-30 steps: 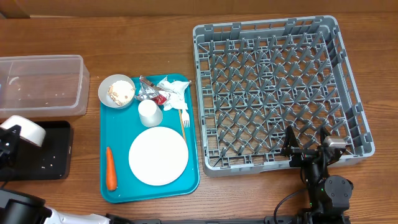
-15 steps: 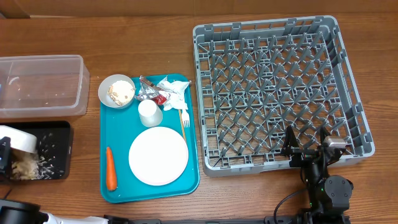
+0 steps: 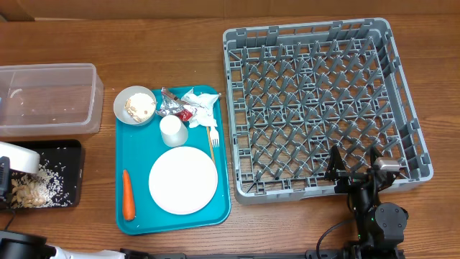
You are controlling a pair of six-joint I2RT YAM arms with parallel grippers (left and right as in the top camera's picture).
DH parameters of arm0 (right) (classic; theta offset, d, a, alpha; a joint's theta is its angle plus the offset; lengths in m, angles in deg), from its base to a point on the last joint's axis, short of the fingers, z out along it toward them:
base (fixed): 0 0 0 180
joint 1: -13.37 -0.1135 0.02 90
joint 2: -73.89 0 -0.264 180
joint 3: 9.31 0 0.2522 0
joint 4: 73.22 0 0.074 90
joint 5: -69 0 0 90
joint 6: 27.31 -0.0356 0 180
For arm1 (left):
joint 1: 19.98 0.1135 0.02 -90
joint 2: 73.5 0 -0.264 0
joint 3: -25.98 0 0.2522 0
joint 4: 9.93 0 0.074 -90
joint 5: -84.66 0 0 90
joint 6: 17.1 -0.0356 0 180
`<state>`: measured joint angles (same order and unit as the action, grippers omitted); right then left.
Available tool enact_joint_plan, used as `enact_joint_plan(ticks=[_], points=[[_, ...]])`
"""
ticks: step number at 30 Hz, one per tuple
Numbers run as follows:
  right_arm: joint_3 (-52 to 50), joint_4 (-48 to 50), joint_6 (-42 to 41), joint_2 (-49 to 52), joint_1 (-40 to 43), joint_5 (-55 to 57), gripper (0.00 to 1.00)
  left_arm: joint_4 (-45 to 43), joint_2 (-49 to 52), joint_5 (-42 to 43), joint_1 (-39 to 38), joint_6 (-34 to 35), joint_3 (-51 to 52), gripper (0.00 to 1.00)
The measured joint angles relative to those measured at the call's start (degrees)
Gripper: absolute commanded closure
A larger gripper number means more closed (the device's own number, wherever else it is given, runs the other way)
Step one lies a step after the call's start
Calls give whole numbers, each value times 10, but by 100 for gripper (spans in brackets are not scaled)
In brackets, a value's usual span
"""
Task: Sort waste into correct bins and load items into the dishwasher rack
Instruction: 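Tip the bowl to dump peanut shells onto the black tray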
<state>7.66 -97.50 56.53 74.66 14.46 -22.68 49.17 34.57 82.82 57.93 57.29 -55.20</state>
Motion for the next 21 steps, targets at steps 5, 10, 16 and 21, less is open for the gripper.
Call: enact_joint_plan(ticks=[5,10,16,21], points=[[0,0,0,0,0,0,0,0,0,2,-6,0,0,96],[0,0,0,0,0,0,0,-10,0,4,-14,2,0,96],[0,0,0,0,0,0,0,-18,0,5,-37,5,0,96],[0,0,0,0,0,0,0,-26,0,-18,-40,21,0,96]])
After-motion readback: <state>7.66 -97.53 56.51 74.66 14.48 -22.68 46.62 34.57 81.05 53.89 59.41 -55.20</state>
